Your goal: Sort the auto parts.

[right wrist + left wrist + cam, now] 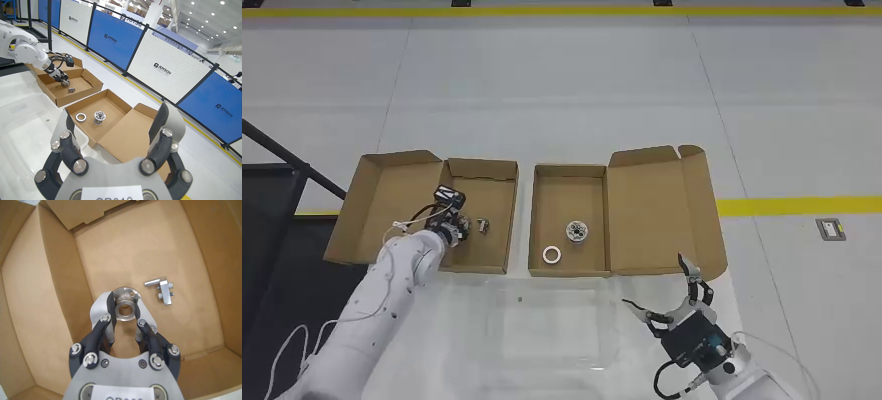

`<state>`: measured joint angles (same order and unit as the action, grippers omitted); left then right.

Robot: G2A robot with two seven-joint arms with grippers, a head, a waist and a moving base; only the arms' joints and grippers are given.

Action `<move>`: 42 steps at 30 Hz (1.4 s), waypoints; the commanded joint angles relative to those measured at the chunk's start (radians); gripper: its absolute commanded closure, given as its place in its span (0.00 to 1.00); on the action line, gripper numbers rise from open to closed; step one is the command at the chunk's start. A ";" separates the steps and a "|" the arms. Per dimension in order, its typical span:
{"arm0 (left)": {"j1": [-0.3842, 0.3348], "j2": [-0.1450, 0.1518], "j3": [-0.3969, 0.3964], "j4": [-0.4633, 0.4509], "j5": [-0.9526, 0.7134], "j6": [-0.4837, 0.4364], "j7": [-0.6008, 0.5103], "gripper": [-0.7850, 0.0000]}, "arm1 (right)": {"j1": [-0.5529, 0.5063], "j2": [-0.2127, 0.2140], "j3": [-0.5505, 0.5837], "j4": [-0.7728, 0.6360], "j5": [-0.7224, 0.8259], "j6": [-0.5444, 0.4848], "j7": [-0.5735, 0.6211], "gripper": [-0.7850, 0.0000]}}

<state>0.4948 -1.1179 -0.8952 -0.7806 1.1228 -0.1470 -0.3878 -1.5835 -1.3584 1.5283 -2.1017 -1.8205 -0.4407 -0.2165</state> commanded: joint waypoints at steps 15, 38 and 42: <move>-0.008 -0.002 -0.065 -0.040 -0.042 -0.070 0.027 0.58 | 0.000 0.000 0.000 0.000 0.000 0.000 0.000 0.00; 0.574 0.150 -0.671 -0.815 -0.894 -0.609 -0.215 0.00 | 0.000 0.000 0.000 0.000 0.000 0.000 0.000 0.00; 0.583 0.157 -0.674 -0.788 -1.066 -0.684 -0.264 0.00 | 0.000 0.000 0.000 0.000 0.000 0.000 0.000 0.00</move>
<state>1.0800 -0.9617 -1.5705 -1.5732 0.0862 -0.8238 -0.6435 -1.5835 -1.3584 1.5283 -2.1017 -1.8205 -0.4407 -0.2165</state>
